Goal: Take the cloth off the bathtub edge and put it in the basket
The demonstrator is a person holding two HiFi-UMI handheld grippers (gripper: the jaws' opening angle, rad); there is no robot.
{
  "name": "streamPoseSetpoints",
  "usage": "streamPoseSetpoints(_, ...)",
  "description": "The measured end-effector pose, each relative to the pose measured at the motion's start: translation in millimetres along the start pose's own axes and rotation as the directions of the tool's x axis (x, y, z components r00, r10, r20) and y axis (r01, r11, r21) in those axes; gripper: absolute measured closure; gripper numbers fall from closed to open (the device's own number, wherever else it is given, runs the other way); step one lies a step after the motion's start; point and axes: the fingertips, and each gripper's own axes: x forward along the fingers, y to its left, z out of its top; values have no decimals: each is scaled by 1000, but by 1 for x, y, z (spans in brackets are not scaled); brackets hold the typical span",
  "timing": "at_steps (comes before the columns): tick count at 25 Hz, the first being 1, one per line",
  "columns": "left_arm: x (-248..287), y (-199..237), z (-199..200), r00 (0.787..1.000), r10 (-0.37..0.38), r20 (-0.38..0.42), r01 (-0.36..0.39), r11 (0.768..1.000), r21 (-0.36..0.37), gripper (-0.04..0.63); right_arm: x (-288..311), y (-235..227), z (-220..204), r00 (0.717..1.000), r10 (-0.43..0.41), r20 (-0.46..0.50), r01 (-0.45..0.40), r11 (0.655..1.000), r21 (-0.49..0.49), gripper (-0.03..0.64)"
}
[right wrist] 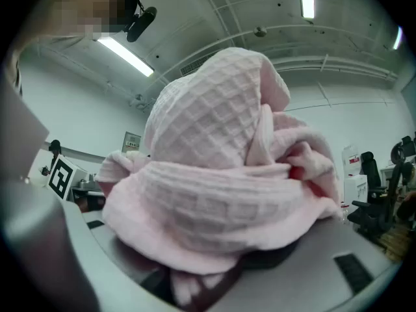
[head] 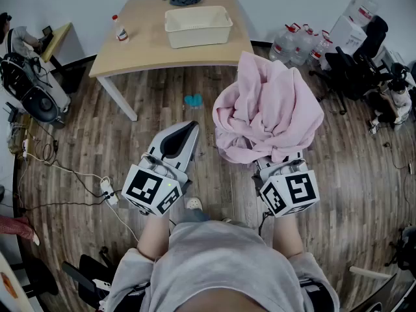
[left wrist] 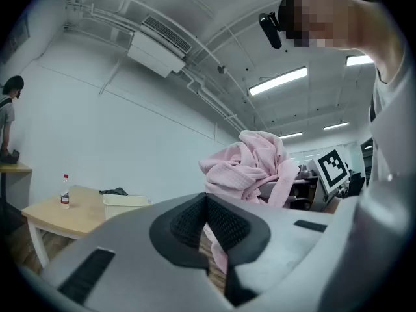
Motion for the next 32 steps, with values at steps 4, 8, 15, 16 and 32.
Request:
streamPoseSetpoints(4,-2,-11,0,1000,11,2,-11,1000,-2,598,-11,-5,1,1000,4,3,-4,1000,-2,345)
streamPoseSetpoints(8,-6,-15,1,1000,18,2,-18,1000,0,598,-15,-5,2,1000,7,7,-7,1000,-6,345)
streamPoseSetpoints(15,-11,-5,2,1000,24,9,-24,1000,-4,598,-7,4,1,1000,15,-1,-15,1000,-24,345)
streamPoseSetpoints(16,-11,-3,1,1000,23,10,-23,1000,-5,598,-5,6,0,1000,18,-2,-18,1000,-25,345)
streamPoseSetpoints(32,-24,72,2,999,-29,26,29,1000,5,598,48,41,-4,997,-47,63,44,998,41,331)
